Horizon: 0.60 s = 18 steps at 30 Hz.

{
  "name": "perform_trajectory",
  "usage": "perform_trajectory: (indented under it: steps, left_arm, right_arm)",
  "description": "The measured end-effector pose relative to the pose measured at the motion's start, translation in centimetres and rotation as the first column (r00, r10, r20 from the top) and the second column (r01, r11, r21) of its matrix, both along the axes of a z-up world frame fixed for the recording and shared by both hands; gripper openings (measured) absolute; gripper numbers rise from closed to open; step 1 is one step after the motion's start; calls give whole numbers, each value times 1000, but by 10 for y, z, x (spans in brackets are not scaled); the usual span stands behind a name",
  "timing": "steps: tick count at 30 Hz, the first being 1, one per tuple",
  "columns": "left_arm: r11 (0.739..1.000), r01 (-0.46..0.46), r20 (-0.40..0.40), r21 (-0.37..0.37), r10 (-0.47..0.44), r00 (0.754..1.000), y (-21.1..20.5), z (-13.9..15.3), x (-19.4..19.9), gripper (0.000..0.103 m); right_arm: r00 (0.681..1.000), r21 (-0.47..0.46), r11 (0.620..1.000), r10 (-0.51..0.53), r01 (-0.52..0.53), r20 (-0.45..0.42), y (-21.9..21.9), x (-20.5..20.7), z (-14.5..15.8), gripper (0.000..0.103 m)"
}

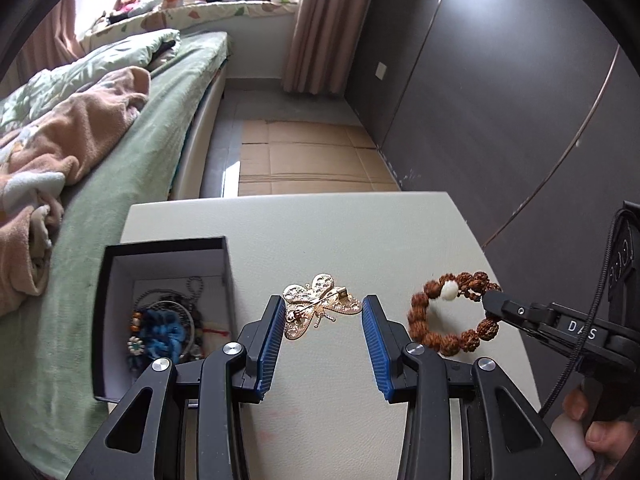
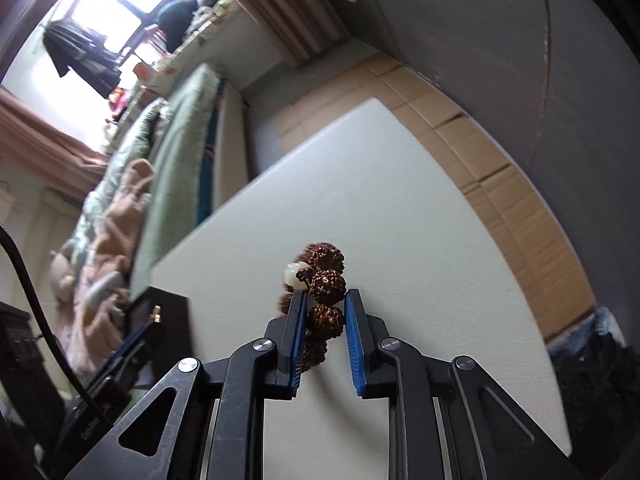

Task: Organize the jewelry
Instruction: 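Drop the butterfly brooch into the box while right gripper lowers bracelet into it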

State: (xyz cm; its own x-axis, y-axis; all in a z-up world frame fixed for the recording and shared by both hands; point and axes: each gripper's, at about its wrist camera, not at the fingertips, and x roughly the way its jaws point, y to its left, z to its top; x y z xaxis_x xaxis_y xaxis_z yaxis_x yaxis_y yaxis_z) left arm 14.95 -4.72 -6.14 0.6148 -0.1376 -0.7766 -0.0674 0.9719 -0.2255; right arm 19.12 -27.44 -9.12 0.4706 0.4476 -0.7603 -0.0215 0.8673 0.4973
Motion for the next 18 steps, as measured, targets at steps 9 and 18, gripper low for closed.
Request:
perform_trajectory:
  steps: [9,18]
  left_arm:
    - [996,-62,56,-68,66,996,48,25,-20,41]
    - [989,-129,73,-74,134,988,88,31,-24,41]
  right_arm:
    - [987,136,989,41,-62,156,29,-7,25,20]
    - [963,280,949,74,-147,258,60,-16,49,20]
